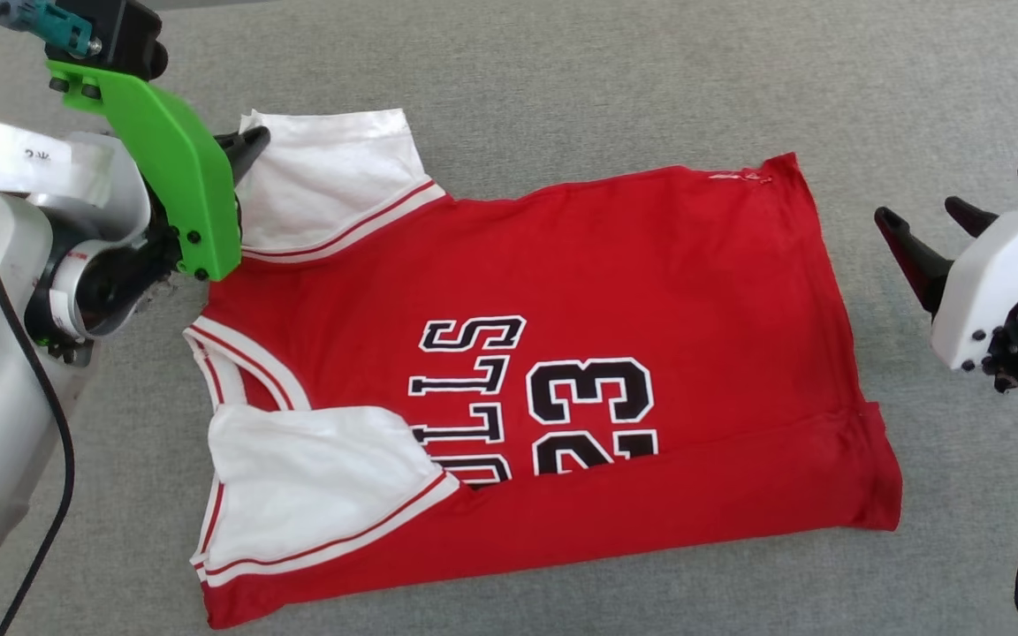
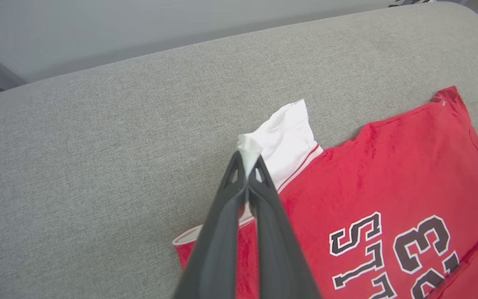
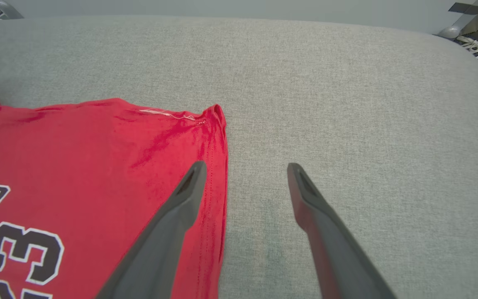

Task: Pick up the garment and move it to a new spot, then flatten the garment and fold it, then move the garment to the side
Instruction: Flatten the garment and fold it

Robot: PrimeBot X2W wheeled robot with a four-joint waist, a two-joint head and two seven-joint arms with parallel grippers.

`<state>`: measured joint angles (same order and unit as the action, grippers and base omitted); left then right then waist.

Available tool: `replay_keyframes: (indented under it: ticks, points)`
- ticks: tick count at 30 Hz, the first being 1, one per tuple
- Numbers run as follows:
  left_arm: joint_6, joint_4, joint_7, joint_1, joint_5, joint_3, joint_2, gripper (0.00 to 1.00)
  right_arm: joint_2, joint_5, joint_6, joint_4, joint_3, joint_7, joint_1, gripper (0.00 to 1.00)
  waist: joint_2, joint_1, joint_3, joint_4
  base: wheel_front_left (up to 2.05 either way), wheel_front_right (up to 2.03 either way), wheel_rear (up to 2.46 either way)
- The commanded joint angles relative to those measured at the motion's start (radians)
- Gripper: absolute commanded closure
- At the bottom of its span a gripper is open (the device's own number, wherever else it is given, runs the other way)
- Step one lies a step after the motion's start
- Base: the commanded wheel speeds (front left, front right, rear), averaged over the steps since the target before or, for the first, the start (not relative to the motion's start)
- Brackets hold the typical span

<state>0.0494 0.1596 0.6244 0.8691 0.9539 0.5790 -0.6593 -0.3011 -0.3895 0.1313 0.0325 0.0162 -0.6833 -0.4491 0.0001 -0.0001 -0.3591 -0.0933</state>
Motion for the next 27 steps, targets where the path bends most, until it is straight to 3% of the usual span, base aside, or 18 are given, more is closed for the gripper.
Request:
replay_keyframes:
  ticks: [1, 12, 27]
  points:
    - [0.017, -0.042, -0.006, -0.033, -0.010, -0.001, -0.010, 1.00, -0.003, -0.016, -0.001, -0.021, -0.004, -0.035, -0.039, 0.00, -0.0001, 0.0001, -0.008, 0.035, 0.00, 0.00, 0.00]
    - [0.075, -0.264, -0.016, -0.096, -0.020, 0.002, -0.022, 1.00, -0.017, -0.008, -0.001, -0.221, -0.035, -0.174, -0.238, 0.00, -0.0001, 0.0001, -0.088, 0.119, 0.00, 0.00, 0.00]
    - [0.044, -0.273, -0.043, -0.076, -0.022, 0.011, -0.002, 1.00, -0.034, 0.017, -0.001, -0.409, 0.047, -0.136, -0.305, 0.00, -0.0001, 0.0001, -0.135, 0.174, 0.00, 0.00, 0.00]
